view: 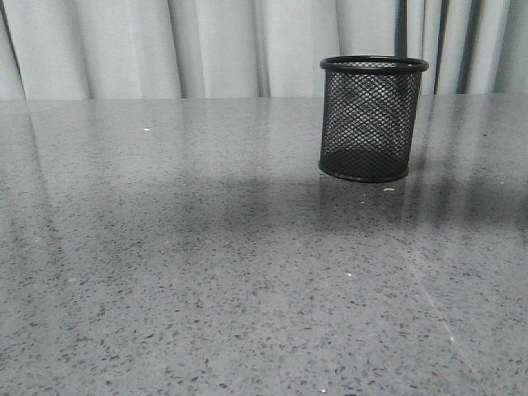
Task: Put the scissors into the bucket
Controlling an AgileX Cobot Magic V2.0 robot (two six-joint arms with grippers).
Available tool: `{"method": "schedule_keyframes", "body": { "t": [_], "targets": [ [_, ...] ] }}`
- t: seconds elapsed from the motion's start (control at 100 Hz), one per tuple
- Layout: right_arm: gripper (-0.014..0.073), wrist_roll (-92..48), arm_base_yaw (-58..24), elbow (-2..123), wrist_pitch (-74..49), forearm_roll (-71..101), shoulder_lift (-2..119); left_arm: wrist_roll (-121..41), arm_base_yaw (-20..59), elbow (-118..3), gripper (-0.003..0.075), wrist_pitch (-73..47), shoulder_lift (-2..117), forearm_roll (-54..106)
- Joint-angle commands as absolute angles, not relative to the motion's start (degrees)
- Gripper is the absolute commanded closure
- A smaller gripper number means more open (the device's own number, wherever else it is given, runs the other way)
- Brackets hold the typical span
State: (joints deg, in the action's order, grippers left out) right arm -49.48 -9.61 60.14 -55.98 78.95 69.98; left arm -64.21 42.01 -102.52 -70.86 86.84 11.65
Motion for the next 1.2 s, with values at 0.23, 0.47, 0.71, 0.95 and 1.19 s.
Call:
{"method": "schedule_keyframes", "body": {
  "t": [0.23, 0.47, 0.71, 0.95, 1.19],
  "targets": [
    [0.0666, -51.25, -9.48, 61.97, -55.29, 81.81, 68.95, -61.47, 42.53, -104.95, 0.0349, -67.30, 84.67, 13.79],
    [0.0648, -51.25, -9.37, 63.43, -52.54, 79.91, 68.95, -54.87, 39.90, -109.41, 0.0241, -68.27, 83.14, 13.60],
    [0.0636, -40.91, -9.24, 73.05, -49.64, 61.75, 68.95, -41.25, 29.24, -110.32, 0.0241, -69.85, 79.98, 13.55],
    [0.0636, -23.77, -9.24, 85.46, -54.02, 35.63, 68.95, -39.56, 19.75, -110.32, 0.0241, -72.81, 76.95, 13.77],
    [0.0636, -13.26, -9.24, 95.25, -64.98, 15.13, 69.18, -39.56, 16.88, -110.32, 0.0241, -72.81, 75.53, 14.74]
  ]
}}
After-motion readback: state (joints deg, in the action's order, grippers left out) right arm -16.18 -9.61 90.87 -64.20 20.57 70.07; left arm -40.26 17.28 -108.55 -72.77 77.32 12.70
